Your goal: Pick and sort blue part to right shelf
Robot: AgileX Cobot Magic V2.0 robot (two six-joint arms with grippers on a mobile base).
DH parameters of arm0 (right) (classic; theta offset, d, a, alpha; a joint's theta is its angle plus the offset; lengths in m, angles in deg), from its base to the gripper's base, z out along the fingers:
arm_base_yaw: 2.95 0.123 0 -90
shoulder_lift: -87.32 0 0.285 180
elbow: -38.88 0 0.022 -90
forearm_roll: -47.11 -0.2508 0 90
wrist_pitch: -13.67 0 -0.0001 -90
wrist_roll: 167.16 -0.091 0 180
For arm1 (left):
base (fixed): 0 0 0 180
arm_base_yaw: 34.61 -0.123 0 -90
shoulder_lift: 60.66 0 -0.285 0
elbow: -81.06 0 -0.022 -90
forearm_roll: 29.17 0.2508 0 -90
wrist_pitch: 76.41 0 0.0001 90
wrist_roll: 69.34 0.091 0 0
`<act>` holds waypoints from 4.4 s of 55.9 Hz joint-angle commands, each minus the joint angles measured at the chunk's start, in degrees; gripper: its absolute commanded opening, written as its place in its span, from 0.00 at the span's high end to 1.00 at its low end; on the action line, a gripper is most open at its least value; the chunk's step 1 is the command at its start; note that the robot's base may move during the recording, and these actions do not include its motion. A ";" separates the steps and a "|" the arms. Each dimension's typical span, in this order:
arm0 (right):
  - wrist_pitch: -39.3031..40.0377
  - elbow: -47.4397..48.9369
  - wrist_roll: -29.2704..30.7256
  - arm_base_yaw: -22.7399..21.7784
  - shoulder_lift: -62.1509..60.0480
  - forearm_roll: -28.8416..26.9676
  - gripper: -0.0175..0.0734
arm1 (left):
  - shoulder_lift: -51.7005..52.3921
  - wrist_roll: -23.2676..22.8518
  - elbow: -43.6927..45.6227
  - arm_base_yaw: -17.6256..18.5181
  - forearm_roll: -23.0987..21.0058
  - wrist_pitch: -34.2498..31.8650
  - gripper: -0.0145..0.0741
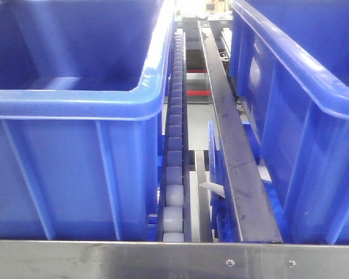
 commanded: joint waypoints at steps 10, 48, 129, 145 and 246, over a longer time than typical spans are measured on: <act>2.10 6.67 -1.93 -0.06 12.49 -0.42 0.73 | 24.87 -0.07 -12.06 0.39 5.59 -8.66 0.41; -18.05 43.77 -19.13 -0.25 63.40 19.25 0.73 | 52.78 -0.07 -22.06 0.39 10.29 2.02 0.70; -13.54 37.82 -20.43 -2.09 65.78 22.67 0.64 | 63.09 -0.19 -23.24 0.39 15.61 9.31 0.70; -3.25 21.13 -20.43 -2.09 43.04 22.67 0.74 | 64.56 -0.19 -26.30 0.39 14.22 8.21 0.70; 0.94 0.54 -20.43 -2.09 -6.37 22.67 0.74 | 64.56 5.47 -45.28 -18.43 -7.62 -23.05 0.70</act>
